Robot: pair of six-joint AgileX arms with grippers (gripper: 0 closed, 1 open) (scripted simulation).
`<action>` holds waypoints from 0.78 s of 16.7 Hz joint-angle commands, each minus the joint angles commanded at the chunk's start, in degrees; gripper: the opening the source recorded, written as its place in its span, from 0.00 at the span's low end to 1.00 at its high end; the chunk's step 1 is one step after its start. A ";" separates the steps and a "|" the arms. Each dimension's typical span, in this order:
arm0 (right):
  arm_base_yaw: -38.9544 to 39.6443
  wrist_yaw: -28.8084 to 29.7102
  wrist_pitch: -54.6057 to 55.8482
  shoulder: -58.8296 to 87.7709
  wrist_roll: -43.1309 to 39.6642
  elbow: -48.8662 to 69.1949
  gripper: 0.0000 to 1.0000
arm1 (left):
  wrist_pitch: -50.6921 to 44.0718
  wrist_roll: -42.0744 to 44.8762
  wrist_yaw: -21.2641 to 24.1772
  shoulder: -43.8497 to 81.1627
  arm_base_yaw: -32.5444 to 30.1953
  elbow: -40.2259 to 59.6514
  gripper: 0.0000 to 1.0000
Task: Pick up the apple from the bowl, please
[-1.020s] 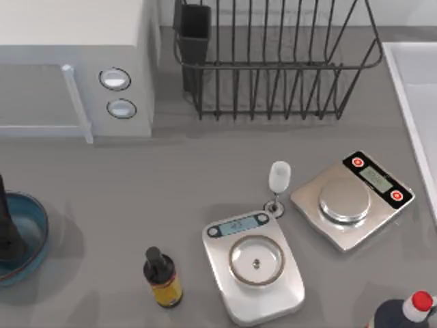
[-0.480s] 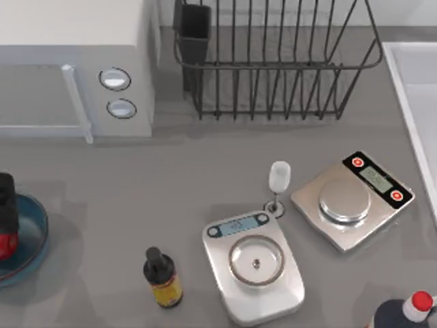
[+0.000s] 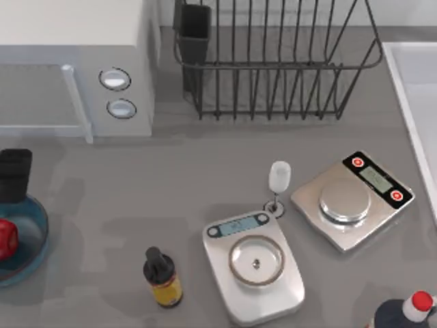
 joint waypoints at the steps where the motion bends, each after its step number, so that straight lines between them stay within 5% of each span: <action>1: 0.00 0.00 0.00 0.00 0.00 0.00 1.00 | -2.44 0.20 0.00 4.03 0.16 2.67 1.00; 6: 0.00 0.00 0.00 0.00 0.00 0.00 1.00 | -9.64 0.81 0.00 15.24 0.61 10.59 1.00; 13: 0.00 0.00 0.00 0.00 0.00 0.00 1.00 | -8.84 0.81 0.00 15.88 0.35 10.03 1.00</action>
